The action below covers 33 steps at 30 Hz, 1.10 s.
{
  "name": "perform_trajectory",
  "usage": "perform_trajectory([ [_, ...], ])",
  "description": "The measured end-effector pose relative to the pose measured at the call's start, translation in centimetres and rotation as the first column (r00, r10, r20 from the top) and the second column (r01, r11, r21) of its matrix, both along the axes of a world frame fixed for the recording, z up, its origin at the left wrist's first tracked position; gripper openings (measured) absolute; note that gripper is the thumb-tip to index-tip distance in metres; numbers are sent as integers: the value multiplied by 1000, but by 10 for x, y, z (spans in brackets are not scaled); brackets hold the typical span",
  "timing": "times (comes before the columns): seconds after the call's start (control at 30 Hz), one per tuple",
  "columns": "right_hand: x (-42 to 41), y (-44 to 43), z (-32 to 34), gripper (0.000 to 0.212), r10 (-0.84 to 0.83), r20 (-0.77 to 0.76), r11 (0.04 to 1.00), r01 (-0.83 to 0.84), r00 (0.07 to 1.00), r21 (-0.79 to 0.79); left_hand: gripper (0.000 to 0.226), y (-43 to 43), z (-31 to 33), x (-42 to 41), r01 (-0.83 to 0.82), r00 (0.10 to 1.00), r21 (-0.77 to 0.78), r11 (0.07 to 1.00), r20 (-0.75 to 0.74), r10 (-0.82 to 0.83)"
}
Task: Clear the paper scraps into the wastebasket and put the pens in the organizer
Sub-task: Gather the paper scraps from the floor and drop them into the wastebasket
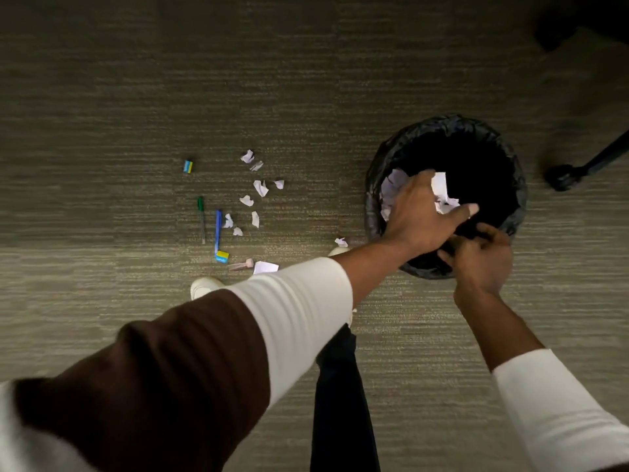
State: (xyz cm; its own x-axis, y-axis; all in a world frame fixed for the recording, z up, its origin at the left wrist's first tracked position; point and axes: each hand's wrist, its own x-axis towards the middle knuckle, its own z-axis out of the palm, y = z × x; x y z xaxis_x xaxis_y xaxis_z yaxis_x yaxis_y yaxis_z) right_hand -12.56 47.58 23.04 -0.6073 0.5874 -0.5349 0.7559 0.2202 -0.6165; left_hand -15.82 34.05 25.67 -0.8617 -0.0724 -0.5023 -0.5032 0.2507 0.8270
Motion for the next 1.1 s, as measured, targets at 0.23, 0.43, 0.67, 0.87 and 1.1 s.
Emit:
perform_trajectory([
  [0.23,32,-22,12,15,250,-143,959,-224,958,174,97,-16,-15,36,206,978,120,971,4,-208],
  [0.43,62,-55,-4,28,295,-91,956,-294,951,14,12,-48,-31,71,-68,997,-43,997,-27,67],
  [0.67,83,-103,-39,31,687,58,727,-683,725,-69,19,-136,-89,144,-46,953,-284,958,276,127],
  [0.87,77,-131,-105,19,856,252,473,-881,451,-30,30,-203,-145,215,275,817,-350,895,577,-26],
  [1.1,56,-147,-205,29,845,501,175,-982,188,74,51,-224,-222,245,586,790,-458,668,508,-344],
])
